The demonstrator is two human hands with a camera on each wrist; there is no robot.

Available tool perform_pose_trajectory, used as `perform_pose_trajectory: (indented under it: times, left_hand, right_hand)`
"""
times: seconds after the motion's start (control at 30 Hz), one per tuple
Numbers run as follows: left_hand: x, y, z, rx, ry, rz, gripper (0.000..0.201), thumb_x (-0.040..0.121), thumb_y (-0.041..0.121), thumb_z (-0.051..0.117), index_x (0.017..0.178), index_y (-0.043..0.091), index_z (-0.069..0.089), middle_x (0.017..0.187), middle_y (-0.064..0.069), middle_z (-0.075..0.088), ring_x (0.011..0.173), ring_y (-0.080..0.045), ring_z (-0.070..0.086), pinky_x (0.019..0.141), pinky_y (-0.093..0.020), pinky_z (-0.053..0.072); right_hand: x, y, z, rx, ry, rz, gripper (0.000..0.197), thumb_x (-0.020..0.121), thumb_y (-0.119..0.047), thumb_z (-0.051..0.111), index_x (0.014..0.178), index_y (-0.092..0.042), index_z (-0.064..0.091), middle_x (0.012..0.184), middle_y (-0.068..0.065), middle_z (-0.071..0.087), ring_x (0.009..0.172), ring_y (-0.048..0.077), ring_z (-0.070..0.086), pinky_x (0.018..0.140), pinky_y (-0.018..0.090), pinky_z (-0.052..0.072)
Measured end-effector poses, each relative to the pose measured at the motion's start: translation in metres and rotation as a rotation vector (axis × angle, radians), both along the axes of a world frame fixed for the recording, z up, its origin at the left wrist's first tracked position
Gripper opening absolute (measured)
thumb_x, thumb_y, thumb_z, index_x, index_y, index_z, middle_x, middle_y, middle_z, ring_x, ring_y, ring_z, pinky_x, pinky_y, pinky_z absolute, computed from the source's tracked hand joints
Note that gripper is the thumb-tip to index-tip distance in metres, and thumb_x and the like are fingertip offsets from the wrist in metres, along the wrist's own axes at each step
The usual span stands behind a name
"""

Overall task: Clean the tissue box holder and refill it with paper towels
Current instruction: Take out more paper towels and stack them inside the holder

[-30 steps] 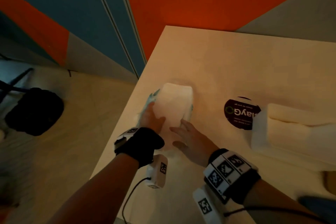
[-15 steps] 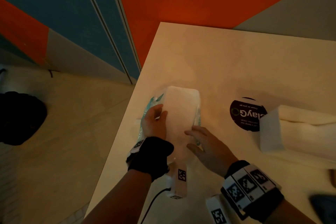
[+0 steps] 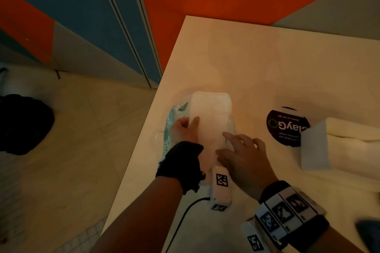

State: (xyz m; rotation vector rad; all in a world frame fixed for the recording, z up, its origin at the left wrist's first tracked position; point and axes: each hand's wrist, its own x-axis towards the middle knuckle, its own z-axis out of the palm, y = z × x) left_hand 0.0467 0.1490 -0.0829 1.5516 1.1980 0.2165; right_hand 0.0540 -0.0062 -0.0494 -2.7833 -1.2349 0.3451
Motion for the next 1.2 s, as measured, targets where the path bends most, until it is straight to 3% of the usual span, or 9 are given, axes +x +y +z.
perform_pose_trajectory:
  times: [0.07,0.13,0.3,0.43,0.57,0.77,0.9,1.03,1.2]
  left_hand:
    - [0.0,0.0,0.002,-0.04,0.052,-0.039,0.046,0.084,0.028,0.06,0.12,0.001,0.051,0.124,-0.016,0.057,0.113,-0.028,0.053,0.086,-0.025,0.039]
    - [-0.003,0.0,0.007,-0.066,0.061,-0.075,0.057,0.083,0.024,0.061,0.13,0.001,0.038,0.132,-0.017,0.05,0.12,-0.029,0.049,0.096,-0.031,0.038]
    - [-0.013,0.0,0.01,0.036,0.079,-0.211,0.055,0.083,0.009,0.058,0.133,0.002,0.036,0.129,-0.019,0.053,0.117,-0.03,0.051,0.096,-0.033,0.04]
    - [-0.015,-0.005,0.007,0.303,0.139,-0.34,0.045,0.078,0.01,0.058,0.122,0.003,0.05,0.121,-0.023,0.055,0.114,-0.037,0.05,0.098,-0.04,0.04]
    - [-0.02,-0.014,0.008,0.454,0.14,-0.364,0.038,0.077,0.009,0.054,0.114,-0.002,0.055,0.124,-0.024,0.048,0.113,-0.038,0.042,0.098,-0.039,0.031]
    - [-0.017,-0.014,0.007,0.36,0.132,-0.372,0.046,0.073,0.02,0.047,0.114,-0.001,0.052,0.123,-0.021,0.051,0.116,-0.034,0.041,0.095,-0.034,0.026]
    - [-0.013,-0.011,0.004,0.247,0.129,-0.334,0.038,0.076,0.004,0.054,0.115,0.001,0.05,0.12,-0.021,0.055,0.113,-0.034,0.049,0.094,-0.038,0.038]
    - [-0.014,-0.012,0.006,0.229,0.05,-0.304,0.038,0.076,-0.002,0.053,0.113,0.003,0.051,0.117,-0.019,0.058,0.109,-0.034,0.052,0.092,-0.036,0.041]
    - [-0.011,-0.008,0.015,-0.041,-0.025,-0.161,0.067,0.075,-0.004,0.06,0.134,0.006,0.032,0.12,-0.016,0.054,0.109,-0.03,0.054,0.089,-0.034,0.043]
  right_hand:
    - [0.002,-0.002,0.001,-0.055,-0.023,-0.008,0.011,0.074,-0.037,0.062,0.073,-0.033,0.072,0.11,0.005,0.071,0.093,0.033,0.067,0.071,0.05,0.052]
    - [0.003,-0.002,0.003,-0.069,-0.051,-0.013,0.004,0.07,-0.034,0.069,0.07,-0.032,0.072,0.107,0.005,0.072,0.091,0.032,0.068,0.07,0.052,0.052]
    - [0.001,0.001,0.003,-0.085,0.001,-0.019,0.019,0.057,-0.031,0.086,0.067,-0.029,0.071,0.105,0.007,0.073,0.09,0.031,0.069,0.07,0.051,0.052]
    - [0.0,0.002,0.004,-0.072,-0.011,-0.014,0.007,0.065,-0.036,0.07,0.067,-0.029,0.07,0.104,0.006,0.073,0.089,0.031,0.069,0.067,0.05,0.053]
    - [0.0,0.003,0.0,-0.095,-0.002,-0.021,0.015,0.062,-0.039,0.059,0.066,-0.029,0.07,0.102,0.005,0.073,0.088,0.029,0.069,0.066,0.048,0.054]
    - [0.0,0.003,-0.006,-0.086,0.075,-0.011,0.03,0.076,-0.041,0.046,0.075,-0.023,0.07,0.11,0.009,0.07,0.096,0.035,0.066,0.074,0.054,0.05]
    - [0.001,0.002,-0.009,-0.071,0.09,-0.038,0.04,0.077,-0.044,0.035,0.075,-0.025,0.07,0.109,0.007,0.071,0.094,0.033,0.067,0.072,0.054,0.051]
    - [0.001,0.004,-0.009,-0.022,0.197,-0.074,0.042,0.082,-0.043,0.038,0.098,-0.019,0.068,0.135,0.009,0.054,0.123,0.035,0.049,0.097,0.057,0.034]
    - [-0.001,0.005,-0.007,0.027,0.151,-0.059,0.036,0.09,-0.041,0.04,0.107,-0.019,0.063,0.143,0.009,0.045,0.131,0.032,0.04,0.103,0.055,0.027]
